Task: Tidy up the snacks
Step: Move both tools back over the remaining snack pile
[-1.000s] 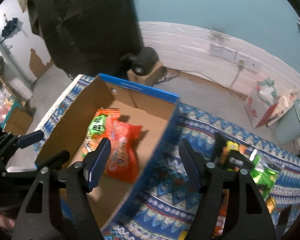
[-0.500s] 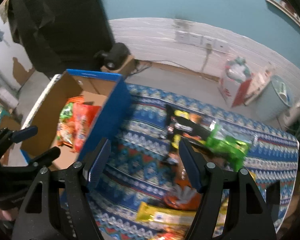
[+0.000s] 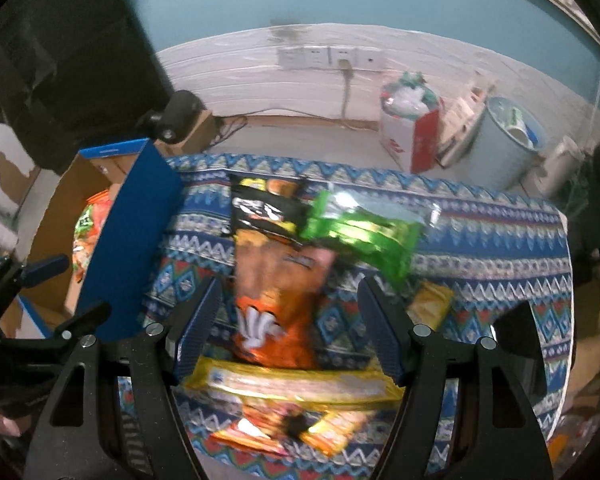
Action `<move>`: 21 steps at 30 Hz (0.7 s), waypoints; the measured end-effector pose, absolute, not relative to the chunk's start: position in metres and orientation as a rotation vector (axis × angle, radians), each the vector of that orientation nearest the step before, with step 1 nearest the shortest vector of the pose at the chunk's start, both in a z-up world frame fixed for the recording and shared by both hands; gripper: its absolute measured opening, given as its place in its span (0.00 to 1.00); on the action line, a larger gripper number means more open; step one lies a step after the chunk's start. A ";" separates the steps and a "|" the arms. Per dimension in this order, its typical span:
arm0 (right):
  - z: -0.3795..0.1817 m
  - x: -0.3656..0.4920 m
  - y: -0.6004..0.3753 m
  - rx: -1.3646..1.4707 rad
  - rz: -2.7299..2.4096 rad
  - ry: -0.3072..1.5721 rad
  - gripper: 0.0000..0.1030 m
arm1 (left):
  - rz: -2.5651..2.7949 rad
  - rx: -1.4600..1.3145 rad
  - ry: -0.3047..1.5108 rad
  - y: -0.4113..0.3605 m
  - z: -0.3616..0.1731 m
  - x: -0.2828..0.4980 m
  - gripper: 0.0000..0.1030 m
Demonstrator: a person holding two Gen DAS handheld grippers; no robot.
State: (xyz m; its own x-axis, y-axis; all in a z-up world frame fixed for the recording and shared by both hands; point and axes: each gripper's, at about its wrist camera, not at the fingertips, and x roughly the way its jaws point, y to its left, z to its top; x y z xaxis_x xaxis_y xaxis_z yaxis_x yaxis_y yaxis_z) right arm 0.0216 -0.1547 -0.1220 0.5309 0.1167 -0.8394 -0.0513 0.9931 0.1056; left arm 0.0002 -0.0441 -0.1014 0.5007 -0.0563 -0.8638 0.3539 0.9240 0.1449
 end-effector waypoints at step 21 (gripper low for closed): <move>-0.191 -0.033 -0.218 0.342 0.021 1.193 0.68 | -0.236 0.394 1.154 -0.088 -0.157 0.015 0.73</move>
State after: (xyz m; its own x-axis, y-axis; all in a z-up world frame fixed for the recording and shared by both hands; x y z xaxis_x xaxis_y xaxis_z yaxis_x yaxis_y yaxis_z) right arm -0.0328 -0.2183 -0.1906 0.3752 0.1949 -0.9062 0.1630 0.9485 0.2715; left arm 0.0146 -0.0877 -0.1567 0.3907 0.0195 -0.9203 0.3797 0.9073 0.1804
